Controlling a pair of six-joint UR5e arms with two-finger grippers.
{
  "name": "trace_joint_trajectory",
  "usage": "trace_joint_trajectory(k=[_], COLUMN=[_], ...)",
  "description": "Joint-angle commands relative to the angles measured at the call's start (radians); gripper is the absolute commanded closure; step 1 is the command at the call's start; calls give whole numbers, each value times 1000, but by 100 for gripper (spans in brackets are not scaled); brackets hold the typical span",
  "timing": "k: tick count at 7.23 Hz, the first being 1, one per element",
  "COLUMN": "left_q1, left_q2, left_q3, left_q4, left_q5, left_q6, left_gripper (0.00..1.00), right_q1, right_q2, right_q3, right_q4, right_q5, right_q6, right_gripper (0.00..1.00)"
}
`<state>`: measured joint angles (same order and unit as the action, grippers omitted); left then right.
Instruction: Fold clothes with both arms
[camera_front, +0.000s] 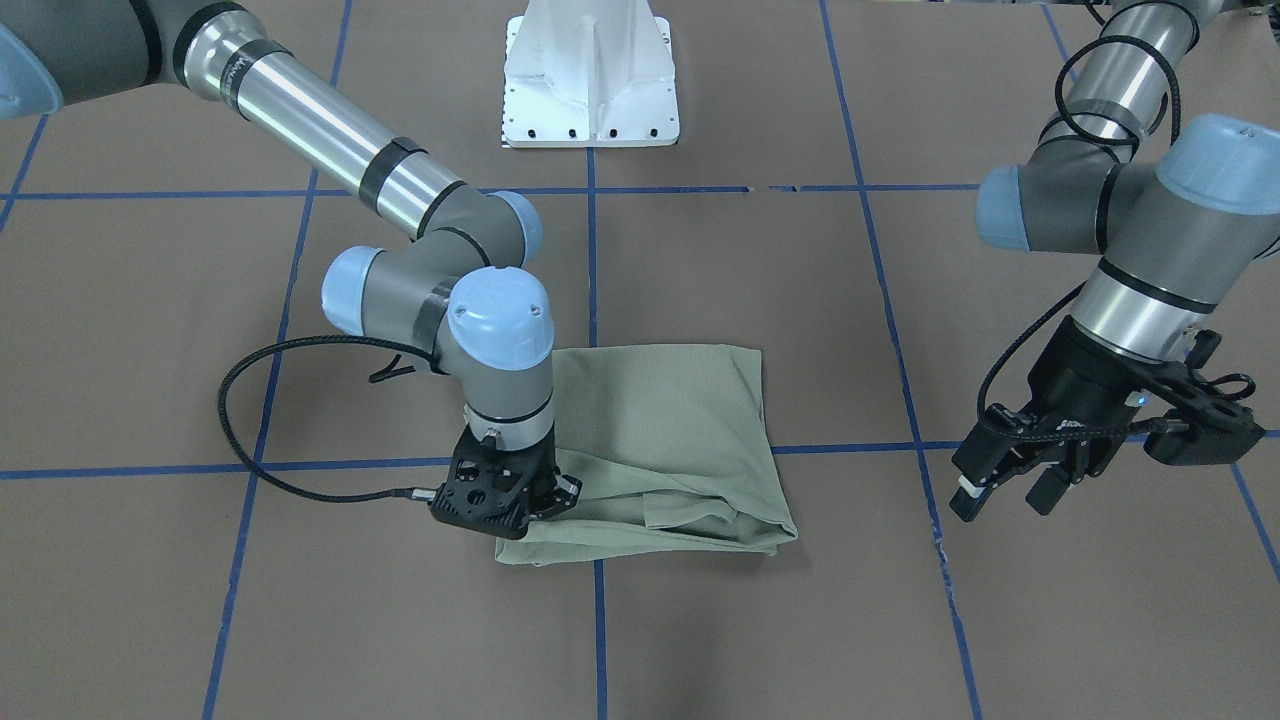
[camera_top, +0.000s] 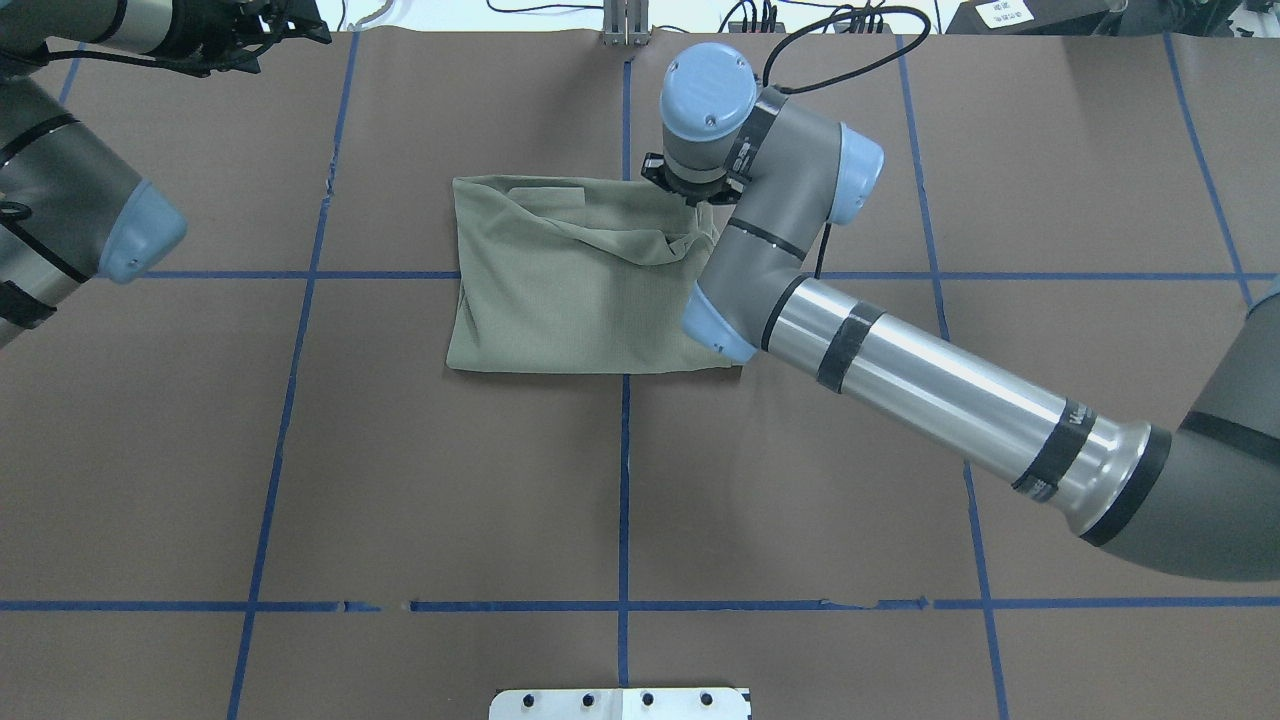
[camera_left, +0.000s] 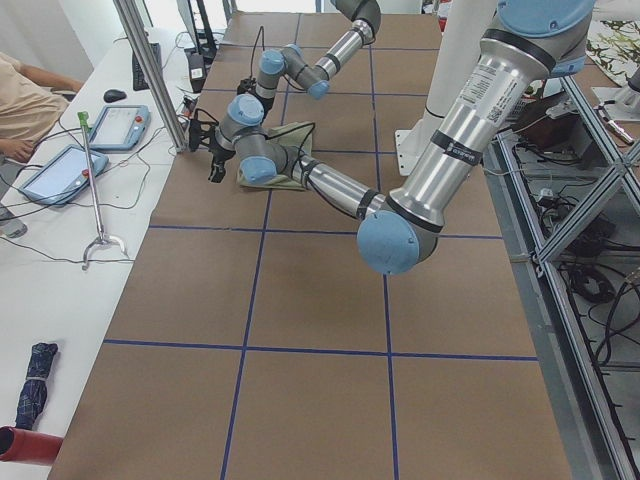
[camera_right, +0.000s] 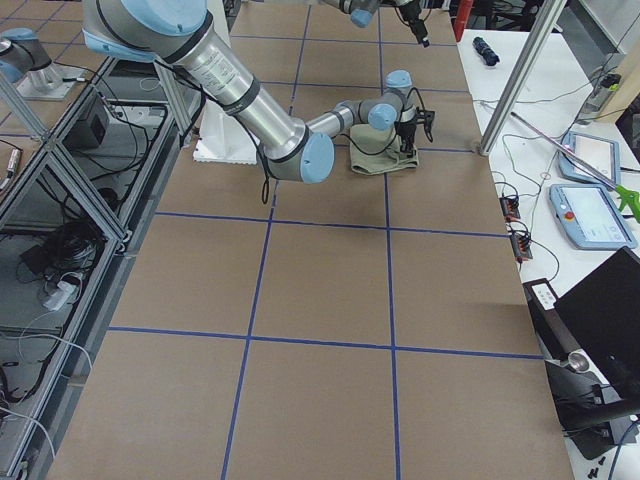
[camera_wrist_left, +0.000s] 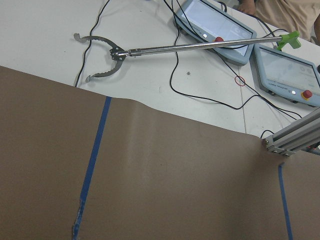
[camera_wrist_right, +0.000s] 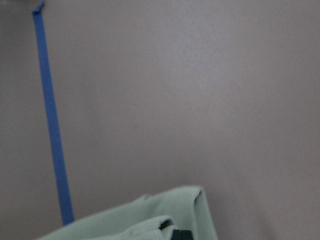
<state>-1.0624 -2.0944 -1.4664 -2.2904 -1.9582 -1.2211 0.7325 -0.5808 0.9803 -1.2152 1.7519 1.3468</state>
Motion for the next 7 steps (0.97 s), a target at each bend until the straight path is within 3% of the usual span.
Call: trace_joint_trajectory(k=[1,3,5,7], left_q1=[-1,-2,-2,-2], left_q2=[4,5,7,7], left_q3=[-8,-12,-12,-12], left_q4=[0,0,0,0], left_q5=[1,1,-1,-1], left_q6=[0,0,3,3], left_gripper=[0,0,0,0], right_q1=[59,9,-76,-149], right_q2=[65,72,-31,-33], right_q3=[-46,6,146,179], right_q4=[-1,-9,-15,-69], right_q5=[34,75,74,55], right_q6=[-37,36,71,106], right_gripper=[100,100,100,100])
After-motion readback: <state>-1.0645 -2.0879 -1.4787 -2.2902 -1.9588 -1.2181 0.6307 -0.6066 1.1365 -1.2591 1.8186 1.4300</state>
